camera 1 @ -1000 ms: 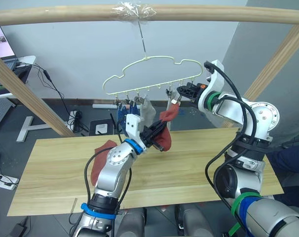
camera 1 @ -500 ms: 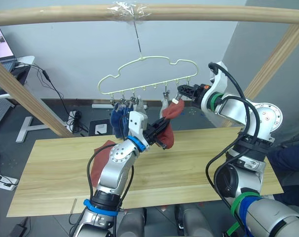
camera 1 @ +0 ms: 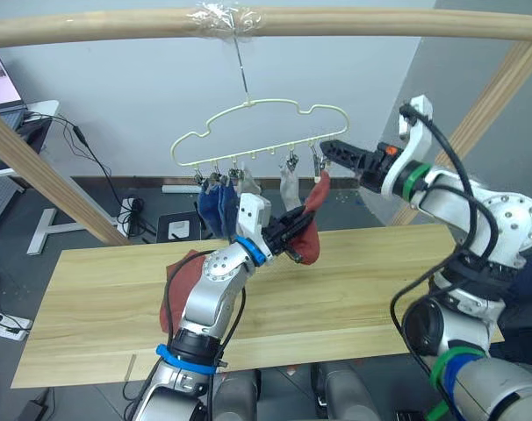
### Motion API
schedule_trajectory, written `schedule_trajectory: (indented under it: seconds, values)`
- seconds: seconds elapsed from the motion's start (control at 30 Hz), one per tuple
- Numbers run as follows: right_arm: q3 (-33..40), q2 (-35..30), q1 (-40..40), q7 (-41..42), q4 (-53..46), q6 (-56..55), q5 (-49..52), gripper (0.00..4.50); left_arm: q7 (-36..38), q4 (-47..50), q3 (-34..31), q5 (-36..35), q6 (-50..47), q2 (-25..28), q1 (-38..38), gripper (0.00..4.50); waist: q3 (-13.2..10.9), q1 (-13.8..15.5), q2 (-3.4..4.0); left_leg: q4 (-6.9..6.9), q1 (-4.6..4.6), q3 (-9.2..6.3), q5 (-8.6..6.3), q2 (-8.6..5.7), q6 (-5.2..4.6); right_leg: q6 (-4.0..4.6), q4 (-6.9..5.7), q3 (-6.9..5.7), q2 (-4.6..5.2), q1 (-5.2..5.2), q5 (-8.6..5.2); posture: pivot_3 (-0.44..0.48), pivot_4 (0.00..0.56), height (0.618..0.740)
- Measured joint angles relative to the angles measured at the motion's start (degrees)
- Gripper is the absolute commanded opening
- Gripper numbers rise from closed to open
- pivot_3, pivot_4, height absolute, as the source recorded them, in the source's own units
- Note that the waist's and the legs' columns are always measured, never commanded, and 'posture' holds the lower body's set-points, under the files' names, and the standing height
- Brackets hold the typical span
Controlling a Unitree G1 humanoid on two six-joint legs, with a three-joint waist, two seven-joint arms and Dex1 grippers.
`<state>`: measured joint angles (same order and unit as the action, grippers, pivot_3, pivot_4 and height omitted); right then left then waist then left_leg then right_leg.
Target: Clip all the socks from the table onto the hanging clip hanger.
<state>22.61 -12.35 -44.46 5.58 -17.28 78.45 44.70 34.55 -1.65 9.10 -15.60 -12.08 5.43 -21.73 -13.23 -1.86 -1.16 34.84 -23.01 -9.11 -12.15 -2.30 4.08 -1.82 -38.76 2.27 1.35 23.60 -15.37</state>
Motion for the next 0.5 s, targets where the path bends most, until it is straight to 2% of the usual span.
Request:
schedule_trajectory:
  seconds: [0.2,0.37,0.5]
  values:
    - [-7.9,-2.3,7.4,0.6,-4.2,-12.9,-7.8,4.5,0.3,-1.4,0.0,0.2,-1.7,1.7,0.2,3.31,0.0,-0.5,0.0,0.0,0.03,0.04,0.0,0.01,0.01,-0.01,-0.02,0.02,-0.09,0.03,0.0,-0.002,0.204,0.74]
    - [-15.5,-5.3,15.1,1.4,-4.9,-25.4,-17.6,4.5,1.3,-0.9,-1.2,0.4,-2.2,6.3,2.3,3.31,0.0,-0.6,-0.01,0.0,0.04,0.08,0.01,0.03,0.02,-0.01,-0.01,0.08,-0.1,0.05,0.0,0.009,0.203,0.74]
    - [-21.1,-2.9,18.5,-0.4,-6.1,-34.9,-24.7,4.5,3.5,3.5,-3.7,-0.5,-3.6,11.8,2.7,3.31,0.0,-0.7,-0.02,-0.01,0.04,0.0,0.01,0.09,0.04,-0.01,-0.01,0.03,-0.1,0.05,-0.01,0.035,0.2,0.74]
